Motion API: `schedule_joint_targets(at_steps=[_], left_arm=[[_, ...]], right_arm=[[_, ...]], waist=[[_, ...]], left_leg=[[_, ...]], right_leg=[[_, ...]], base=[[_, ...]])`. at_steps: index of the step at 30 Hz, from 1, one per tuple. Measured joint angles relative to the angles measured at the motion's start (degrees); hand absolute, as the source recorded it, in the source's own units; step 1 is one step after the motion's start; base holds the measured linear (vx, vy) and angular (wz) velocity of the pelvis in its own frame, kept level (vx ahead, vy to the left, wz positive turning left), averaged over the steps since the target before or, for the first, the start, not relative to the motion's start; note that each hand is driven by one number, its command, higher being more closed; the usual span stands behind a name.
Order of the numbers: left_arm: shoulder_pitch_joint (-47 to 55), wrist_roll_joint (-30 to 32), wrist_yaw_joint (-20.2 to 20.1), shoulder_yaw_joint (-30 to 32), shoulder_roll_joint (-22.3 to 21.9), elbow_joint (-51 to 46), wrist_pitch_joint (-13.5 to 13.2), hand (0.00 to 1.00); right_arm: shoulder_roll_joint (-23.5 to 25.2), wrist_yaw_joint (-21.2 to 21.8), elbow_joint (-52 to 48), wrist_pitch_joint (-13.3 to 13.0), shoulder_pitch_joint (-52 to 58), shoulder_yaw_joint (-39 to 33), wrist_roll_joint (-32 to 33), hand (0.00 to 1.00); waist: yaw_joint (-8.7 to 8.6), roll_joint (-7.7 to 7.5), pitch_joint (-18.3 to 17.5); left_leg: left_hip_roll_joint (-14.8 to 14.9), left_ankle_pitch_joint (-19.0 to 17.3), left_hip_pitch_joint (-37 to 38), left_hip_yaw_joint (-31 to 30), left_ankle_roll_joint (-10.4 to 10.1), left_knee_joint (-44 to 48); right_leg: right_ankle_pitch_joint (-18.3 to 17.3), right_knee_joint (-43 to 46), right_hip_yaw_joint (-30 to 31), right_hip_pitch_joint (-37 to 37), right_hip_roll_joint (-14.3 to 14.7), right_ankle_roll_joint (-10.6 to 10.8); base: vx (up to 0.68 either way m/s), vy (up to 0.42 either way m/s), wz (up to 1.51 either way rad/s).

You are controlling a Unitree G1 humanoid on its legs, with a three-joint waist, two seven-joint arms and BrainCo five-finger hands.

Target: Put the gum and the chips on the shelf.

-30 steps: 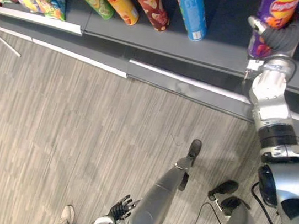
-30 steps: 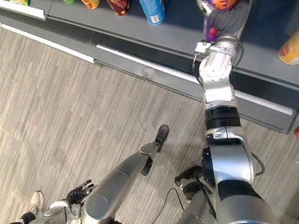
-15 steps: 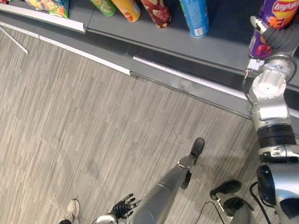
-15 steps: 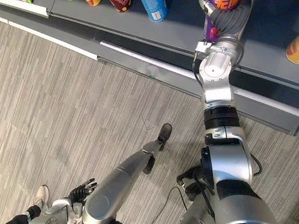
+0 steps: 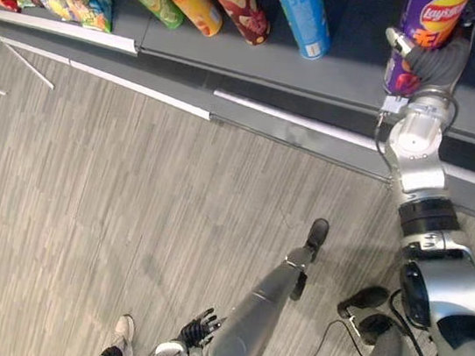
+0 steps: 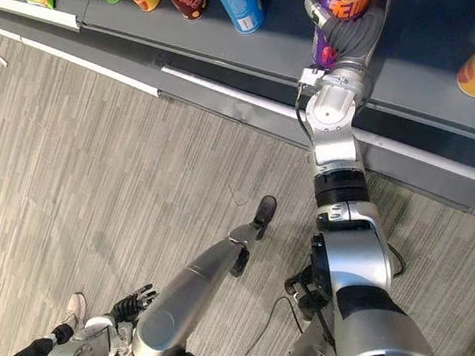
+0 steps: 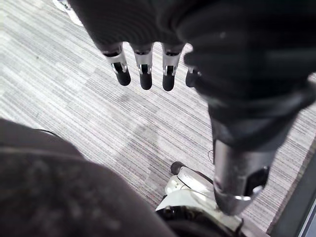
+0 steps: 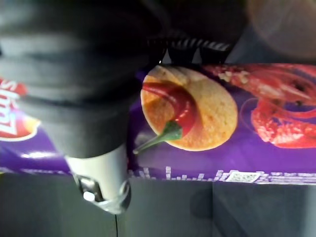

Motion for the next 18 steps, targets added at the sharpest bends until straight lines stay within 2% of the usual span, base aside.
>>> schedule_joint_targets(at_steps=[1,5,6,18], left_arm=[[-0.32,-0.02,-0.05,-0.45,0.09,0.01,-0.06,0.0],[-0.4,-0.02,-0.12,-0.46,0.07,0.01,-0.06,0.0],[-0.41,-0.02,-0.13,-0.46,0.08,0.01,-0.04,0.0],[-0.43,-0.02,-0.25,-0.59,0.1,0.12,-0.3,0.0]], right_arm=[[-0.05,-0.15,0.0,-0.01,0.01,-0.02,0.0,1.0],[0.06,-0.07,0.0,-0.01,0.01,0.03,-0.83,1.0],[0.05,-0.05,0.0,-0.02,0.01,0.04,-1.9,0.0],[0.06,0.41,-0.07,-0.2,-0.01,0.12,-2.12,0.0]], waist=[[0.5,0.06,-0.04],[0.7,0.06,-0.04],[0.68,0.06,-0.04],[0.66,0.06,-0.05]], left_leg=[[0.05,-0.07,0.0,0.04,-0.03,0.06],[0.04,-0.07,0.0,0.0,-0.03,0.06],[0.04,-0.07,0.0,0.01,-0.03,0.06],[0.08,-0.05,0.05,0.03,-0.03,0.04]], right_leg=[[-0.04,0.01,0.0,0.0,0.03,-0.06],[-0.09,0.03,-0.02,0.02,0.03,-0.14],[-0.09,0.03,-0.02,0.03,0.02,-0.14],[-0.09,-0.04,-0.01,0.09,0.07,-0.14]], base=[[0.01,-0.063,0.0],[0.0,-0.045,0.0],[0.0,-0.041,0.0],[0.0,-0.034,0.0]])
